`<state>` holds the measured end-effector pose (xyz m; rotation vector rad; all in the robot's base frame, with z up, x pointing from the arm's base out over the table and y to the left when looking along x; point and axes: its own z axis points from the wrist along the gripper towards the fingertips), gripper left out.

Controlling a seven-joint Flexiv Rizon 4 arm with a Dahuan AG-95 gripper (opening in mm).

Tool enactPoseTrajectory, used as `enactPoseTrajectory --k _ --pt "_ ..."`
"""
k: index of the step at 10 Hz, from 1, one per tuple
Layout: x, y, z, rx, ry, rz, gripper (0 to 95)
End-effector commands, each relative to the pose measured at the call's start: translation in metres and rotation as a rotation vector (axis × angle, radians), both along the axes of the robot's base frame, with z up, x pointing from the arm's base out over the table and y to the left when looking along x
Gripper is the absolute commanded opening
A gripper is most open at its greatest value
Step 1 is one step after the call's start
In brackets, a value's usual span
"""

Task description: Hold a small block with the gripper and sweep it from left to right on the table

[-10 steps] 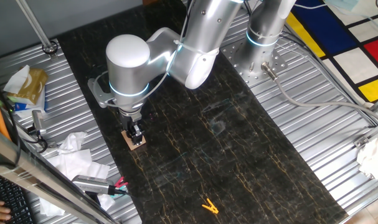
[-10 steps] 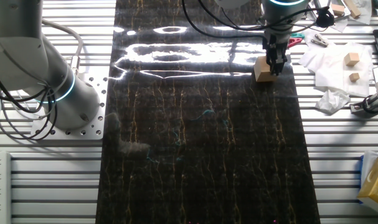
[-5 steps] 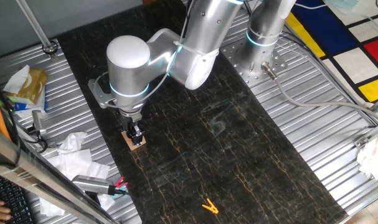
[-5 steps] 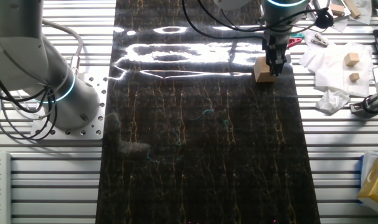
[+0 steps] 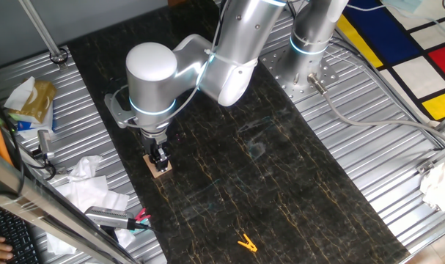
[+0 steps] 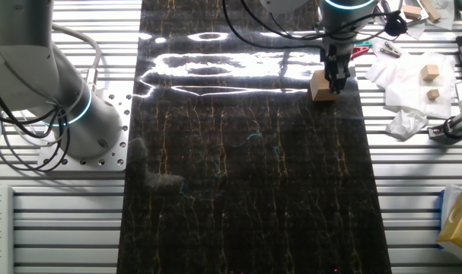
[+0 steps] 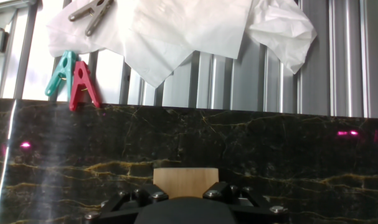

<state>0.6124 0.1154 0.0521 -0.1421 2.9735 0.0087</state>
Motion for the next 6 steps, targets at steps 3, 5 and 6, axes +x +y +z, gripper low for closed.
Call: enactPoseTrajectory --k 3,5,6 --pt "-0.0001 0.0004 -0.0007 0.003 0.001 -0.004 0.0" --pt "-0.0001 0.0012 -0.001 0.005 0.002 -0.01 0.0" --pt "-0.0001 0.0012 -0.0009 0.006 0.002 -0.013 0.0"
